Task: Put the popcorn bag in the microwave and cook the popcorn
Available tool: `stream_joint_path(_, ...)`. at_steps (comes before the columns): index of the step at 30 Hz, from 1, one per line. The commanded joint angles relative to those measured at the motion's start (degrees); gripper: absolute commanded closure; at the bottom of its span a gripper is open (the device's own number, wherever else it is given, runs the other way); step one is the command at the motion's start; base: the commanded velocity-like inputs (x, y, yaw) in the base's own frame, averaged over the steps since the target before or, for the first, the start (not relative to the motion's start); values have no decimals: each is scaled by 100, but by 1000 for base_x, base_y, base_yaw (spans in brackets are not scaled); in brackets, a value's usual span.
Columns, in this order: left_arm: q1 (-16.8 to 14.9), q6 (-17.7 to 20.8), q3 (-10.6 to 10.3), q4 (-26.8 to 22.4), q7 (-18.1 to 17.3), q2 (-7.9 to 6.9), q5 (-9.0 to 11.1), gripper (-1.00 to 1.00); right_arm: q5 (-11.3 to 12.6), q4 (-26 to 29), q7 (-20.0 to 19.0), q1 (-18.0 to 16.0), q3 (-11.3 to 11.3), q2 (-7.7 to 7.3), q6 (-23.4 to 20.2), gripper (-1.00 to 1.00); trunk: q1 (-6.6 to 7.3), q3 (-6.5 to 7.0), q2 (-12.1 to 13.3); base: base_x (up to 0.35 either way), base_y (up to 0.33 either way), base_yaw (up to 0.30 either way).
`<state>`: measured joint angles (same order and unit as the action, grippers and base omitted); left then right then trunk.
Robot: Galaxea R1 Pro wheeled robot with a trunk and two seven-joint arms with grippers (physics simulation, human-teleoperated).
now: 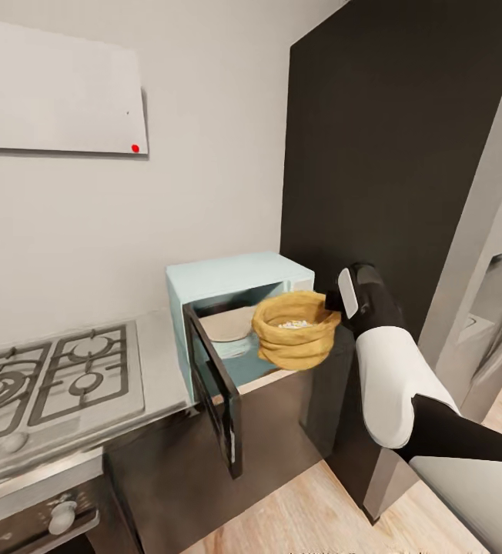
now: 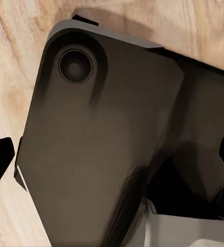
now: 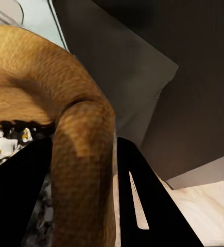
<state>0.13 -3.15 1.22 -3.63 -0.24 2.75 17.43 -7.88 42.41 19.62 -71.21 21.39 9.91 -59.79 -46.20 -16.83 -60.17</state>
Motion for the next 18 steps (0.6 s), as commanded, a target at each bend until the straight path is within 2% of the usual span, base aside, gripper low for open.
stream_joint_path(1,0,-11,10,-6,-3,4,23,-100,-55,4,-28,-7,25,9,-21,100,-1,-7,-4,0,0,-235)
stream_joint_path(5,3,-11,10,-6,-3,6,23,-100,-55,10,-28,-7,23,9,-21,100,-1,-7,-4,0,0,-78)
stream_joint_path(18,3,-11,10,-6,-3,7,23,-100,-55,60,-63,-7,40,9,-21,100,-1,-7,-4,0,0,-2)
